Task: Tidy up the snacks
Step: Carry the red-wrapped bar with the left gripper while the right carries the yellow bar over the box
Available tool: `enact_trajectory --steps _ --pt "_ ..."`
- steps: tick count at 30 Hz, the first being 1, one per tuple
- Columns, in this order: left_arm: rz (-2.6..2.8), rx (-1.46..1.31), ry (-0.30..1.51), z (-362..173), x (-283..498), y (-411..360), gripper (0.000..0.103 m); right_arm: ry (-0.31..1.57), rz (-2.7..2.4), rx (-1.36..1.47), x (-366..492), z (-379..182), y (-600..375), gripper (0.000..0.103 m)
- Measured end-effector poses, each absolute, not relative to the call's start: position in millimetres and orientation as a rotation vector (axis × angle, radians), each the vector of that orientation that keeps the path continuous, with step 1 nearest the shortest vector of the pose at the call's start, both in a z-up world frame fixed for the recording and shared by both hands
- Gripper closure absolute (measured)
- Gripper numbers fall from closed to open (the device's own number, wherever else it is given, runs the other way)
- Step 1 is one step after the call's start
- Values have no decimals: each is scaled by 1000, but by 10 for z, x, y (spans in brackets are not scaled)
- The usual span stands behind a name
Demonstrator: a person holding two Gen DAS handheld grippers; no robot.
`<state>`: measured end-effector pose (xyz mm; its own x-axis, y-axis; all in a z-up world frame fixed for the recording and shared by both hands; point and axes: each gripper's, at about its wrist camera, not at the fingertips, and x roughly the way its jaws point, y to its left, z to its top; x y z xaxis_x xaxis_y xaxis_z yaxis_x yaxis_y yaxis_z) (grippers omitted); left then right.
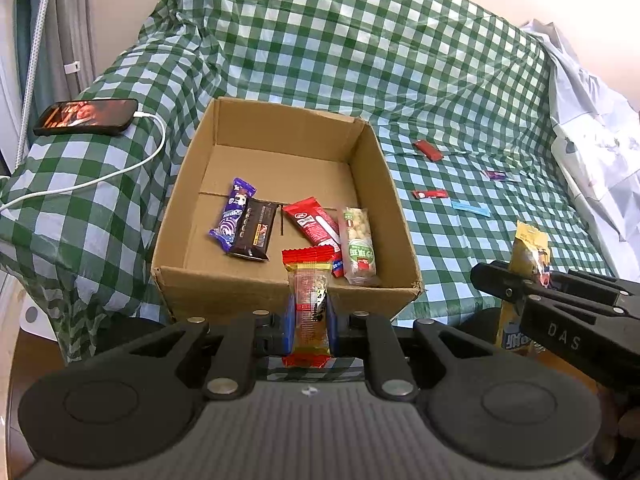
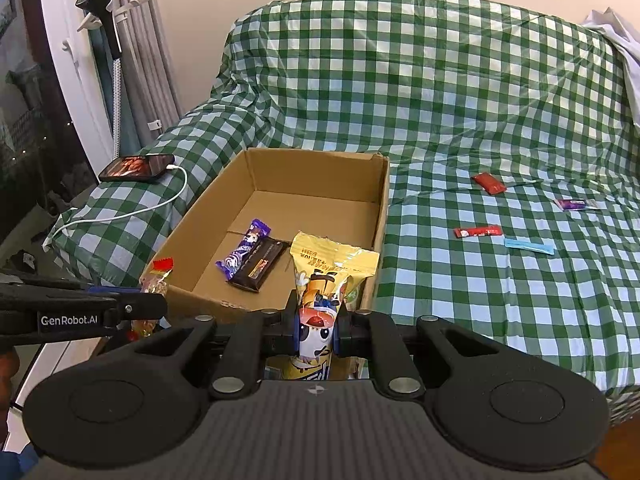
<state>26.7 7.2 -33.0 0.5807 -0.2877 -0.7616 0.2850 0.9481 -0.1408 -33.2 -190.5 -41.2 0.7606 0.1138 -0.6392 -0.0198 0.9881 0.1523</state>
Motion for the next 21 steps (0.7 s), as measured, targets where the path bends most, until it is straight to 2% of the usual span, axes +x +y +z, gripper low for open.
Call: enact_trajectory --steps 21 --pt "-303 -23 920 -426 603 91 85 770 76 96 42 -514 -1857 89"
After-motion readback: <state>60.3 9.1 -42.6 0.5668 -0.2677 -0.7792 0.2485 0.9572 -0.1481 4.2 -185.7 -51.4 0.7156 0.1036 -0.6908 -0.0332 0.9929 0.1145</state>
